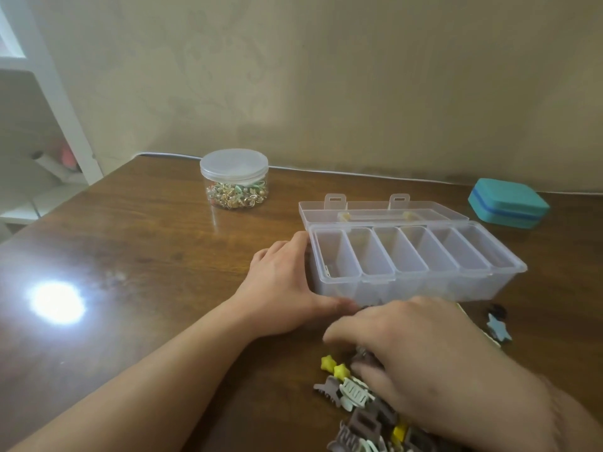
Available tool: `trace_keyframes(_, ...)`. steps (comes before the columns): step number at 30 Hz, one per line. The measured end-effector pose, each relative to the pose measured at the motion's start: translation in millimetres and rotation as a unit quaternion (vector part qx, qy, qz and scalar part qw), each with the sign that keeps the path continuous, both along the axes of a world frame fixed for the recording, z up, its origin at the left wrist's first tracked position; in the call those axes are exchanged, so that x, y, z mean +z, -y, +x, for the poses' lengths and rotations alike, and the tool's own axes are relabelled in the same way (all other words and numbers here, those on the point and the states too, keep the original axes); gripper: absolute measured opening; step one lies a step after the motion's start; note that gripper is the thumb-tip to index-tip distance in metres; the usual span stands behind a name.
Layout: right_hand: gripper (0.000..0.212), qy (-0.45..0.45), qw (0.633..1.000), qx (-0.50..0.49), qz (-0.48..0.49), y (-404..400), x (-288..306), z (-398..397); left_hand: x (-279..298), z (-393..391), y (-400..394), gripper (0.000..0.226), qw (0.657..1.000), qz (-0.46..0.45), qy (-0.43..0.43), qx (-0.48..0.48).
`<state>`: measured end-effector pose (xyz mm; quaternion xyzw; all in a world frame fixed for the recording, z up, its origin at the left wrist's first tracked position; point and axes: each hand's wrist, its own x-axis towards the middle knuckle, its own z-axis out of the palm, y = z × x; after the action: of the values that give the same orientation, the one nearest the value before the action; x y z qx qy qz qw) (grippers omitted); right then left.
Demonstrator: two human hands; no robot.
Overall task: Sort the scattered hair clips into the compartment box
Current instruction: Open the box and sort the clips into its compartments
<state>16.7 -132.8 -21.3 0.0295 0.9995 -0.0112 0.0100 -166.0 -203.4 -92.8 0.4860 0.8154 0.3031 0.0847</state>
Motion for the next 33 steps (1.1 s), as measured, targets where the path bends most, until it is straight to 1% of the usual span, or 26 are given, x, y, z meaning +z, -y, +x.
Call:
trace_keyframes(2,0.039,-0.007,1.0,-0.021,0.021,-5.5,-1.2,3.1,-1.1,-1.1,-0.8,0.097,1.0,0.005,-0.006,0.0)
trace_keyframes(5,0.037,0.015,0.999,-0.029,0.009,-9.3,4.6,2.8,-1.5,-2.0,-1.1,0.1,1.0,0.004,-0.003,-0.002)
trace_keyframes(9,0.037,0.023,1.0,-0.011,0.011,-9.9,6.1,-0.8,-0.4,-1.3,-0.8,0.102,1.0,-0.003,-0.001,-0.003)
trace_keyframes(13,0.043,0.033,0.999,0.009,-0.004,-13.1,7.2,0.8,0.5,-0.5,-1.8,0.1,1.0,-0.007,-0.007,0.001)
trace_keyframes(16,0.035,0.014,0.999,0.043,0.007,-16.2,3.1,1.7,0.7,0.0,-1.7,0.1,1.0,-0.011,-0.003,0.0)
trace_keyframes(17,0.034,0.004,0.999,0.048,-0.002,-17.6,3.8,3.0,0.8,-0.1,-1.7,0.1,1.0,-0.013,-0.001,-0.002)
trace_keyframes(18,0.035,-0.009,0.998,0.045,-0.033,-19.8,6.2,4.9,0.8,-0.5,-1.7,0.1,1.0,-0.014,0.0,-0.002)
trace_keyframes(19,0.039,-0.026,0.996,0.03,-0.084,-22.8,10.4,7.1,0.4,-0.9,-1.7,0.1,1.0,-0.012,-0.001,-0.002)
trace_keyframes(20,0.042,-0.058,0.986,0.007,-0.158,-26.3,15.0,9.4,0.2,-1.3,-1.9,0.1,1.0,-0.01,-0.005,-0.001)
trace_keyframes(21,0.043,-0.114,0.963,-0.014,-0.245,-29.6,18.9,11.8,0.1,-1.3,-1.8,0.1,1.0,-0.01,-0.007,-0.001)
trace_keyframes(22,0.041,-0.183,0.928,-0.03,-0.324,-33.5,21.0,12.4,0.3,-1.5,-2.1,0.101,1.0,-0.011,-0.009,-0.002)
trace_keyframes(23,0.038,-0.25,0.888,-0.043,-0.384,-37.5,21.2,10.4,0.3,-1.4,-2.4,0.101,1.0,-0.012,-0.008,-0.003)
trace_keyframes(24,0.035,-0.304,0.852,-0.054,-0.422,-40.7,19.9,6.0,0.5,-1.1,-2.5,0.1,1.0,-0.014,-0.007,-0.004)
trace_keyframes(25,0.033,-0.339,0.83,-0.065,-0.439,-41.5,17.5,-0.4,0.7,-0.8,-2.8,0.1,1.0,-0.016,-0.007,-0.004)
trace_keyframes(26,0.032,-0.356,0.822,-0.072,-0.438,-40.8,14.5,-7.1,0.9,-0.8,-3.0,0.1,1.0,-0.017,-0.008,-0.004)
trace_keyframes(27,0.032,-0.359,0.828,-0.078,-0.423,-40.0,10.7,-13.0,0.9,-0.8,-3.0,0.1,1.0,-0.018,-0.01,-0.003)
trace_keyframes(28,0.031,-0.345,0.848,-0.082,-0.394,-39.1,6.8,-17.2,0.9,-0.8,-3.0,0.1,1.0,-0.018,-0.01,-0.003)
trace_keyframes(30,0.028,-0.273,0.903,-0.088,-0.32,-35.7,1.1,-20.4,0.9,-0.6,-2.7,0.101,1.0,-0.02,-0.007,-0.006)
trace_keyframes(31,0.027,-0.245,0.92,-0.09,-0.294,-34.4,-0.8,-19.4,0.8,-0.7,-2.4,0.102,1.0,-0.02,-0.005,-0.007)
trace_keyframes(32,0.026,-0.239,0.927,-0.09,-0.274,-33.9,-2.4,-17.1,0.7,-0.9,-2.4,0.103,1.0,-0.021,-0.004,-0.007)
trace_keyframes(33,0.025,-0.255,0.929,-0.088,-0.254,-34.2,-2.8,-14.2,0.5,-1.1,-2.5,0.103,1.0,-0.021,-0.002,-0.006)
